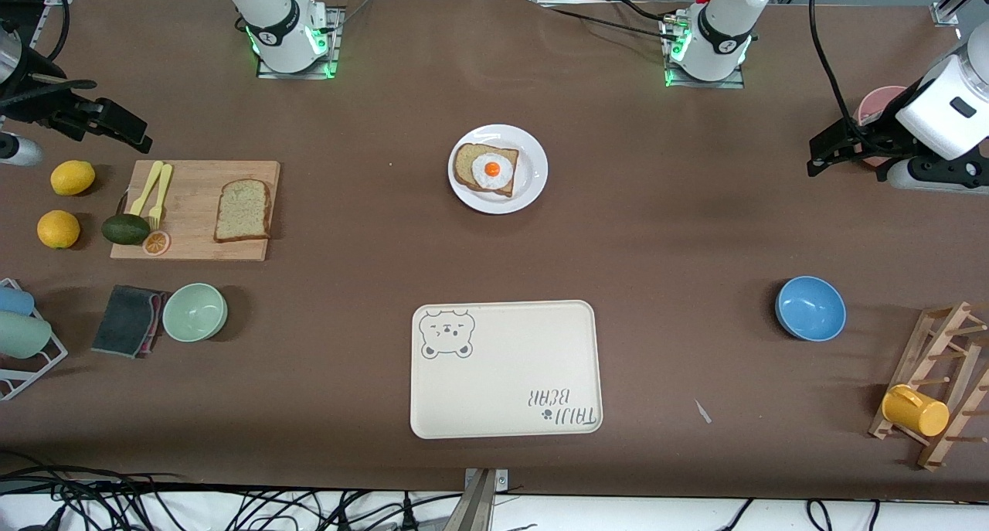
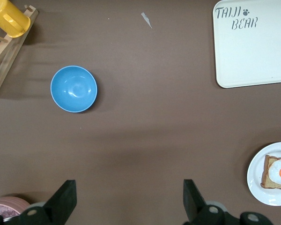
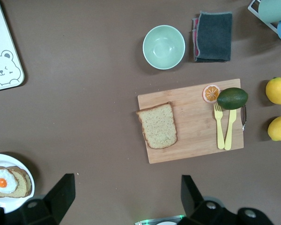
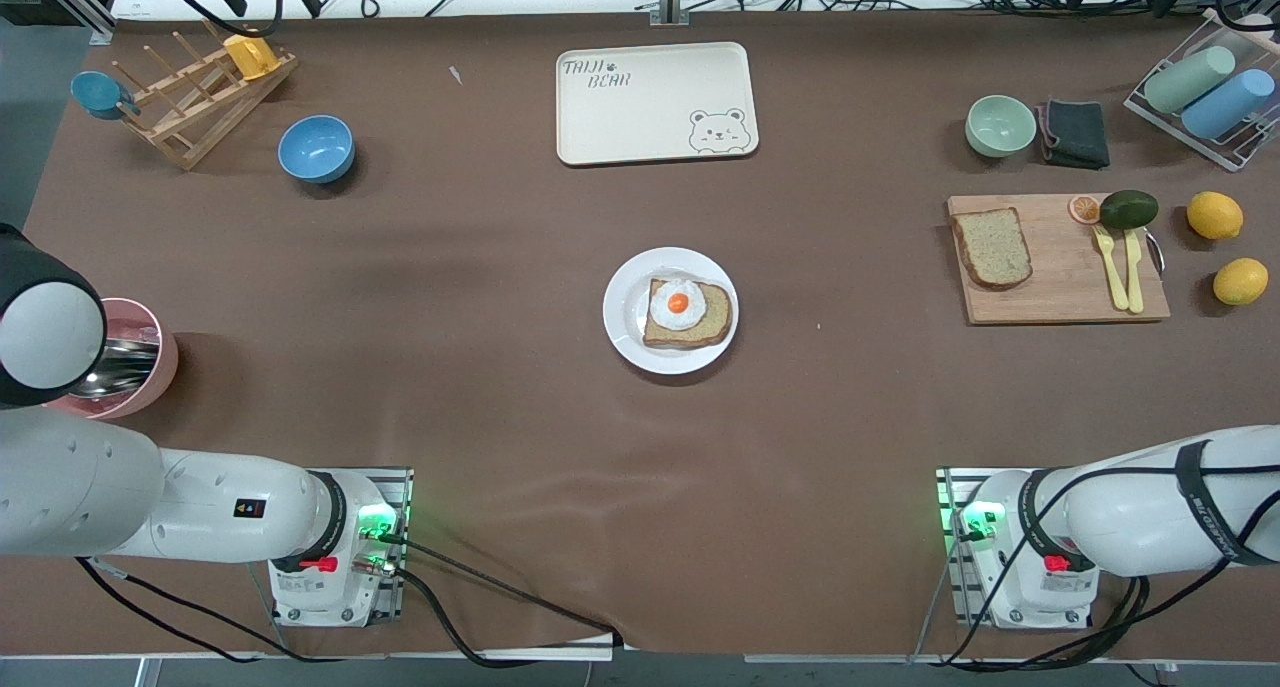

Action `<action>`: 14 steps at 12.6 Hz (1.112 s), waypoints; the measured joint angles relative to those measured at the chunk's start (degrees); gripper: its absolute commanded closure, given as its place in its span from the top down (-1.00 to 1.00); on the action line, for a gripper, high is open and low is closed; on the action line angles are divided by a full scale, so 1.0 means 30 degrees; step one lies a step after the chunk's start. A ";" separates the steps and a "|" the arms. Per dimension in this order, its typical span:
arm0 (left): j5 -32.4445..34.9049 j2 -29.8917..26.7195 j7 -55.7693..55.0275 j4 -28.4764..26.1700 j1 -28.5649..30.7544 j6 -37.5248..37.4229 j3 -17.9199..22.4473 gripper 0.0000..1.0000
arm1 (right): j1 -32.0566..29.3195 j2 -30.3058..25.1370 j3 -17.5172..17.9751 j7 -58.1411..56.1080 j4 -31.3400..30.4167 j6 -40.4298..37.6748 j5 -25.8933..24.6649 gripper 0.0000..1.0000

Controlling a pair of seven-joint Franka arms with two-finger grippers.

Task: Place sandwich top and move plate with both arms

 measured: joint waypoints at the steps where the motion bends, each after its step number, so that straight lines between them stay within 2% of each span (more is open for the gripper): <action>1: 0.0000 0.0000 0.0000 0.0000 -0.0001 -0.0004 -0.0001 1.00 | -0.0009 -0.0002 -0.0194 -0.0167 0.0006 0.0000 0.0002 1.00; 4: 0.0000 0.0006 0.0000 0.0000 0.0000 -0.0009 0.0000 1.00 | -0.0114 -0.0012 -0.0849 -0.0942 0.0007 -0.0005 0.0004 1.00; 14: 0.0000 0.0008 -0.0001 0.0001 -0.0004 -0.0011 -0.0007 1.00 | -0.0124 0.0162 -0.0905 -0.0976 -0.0127 0.0123 0.0252 1.00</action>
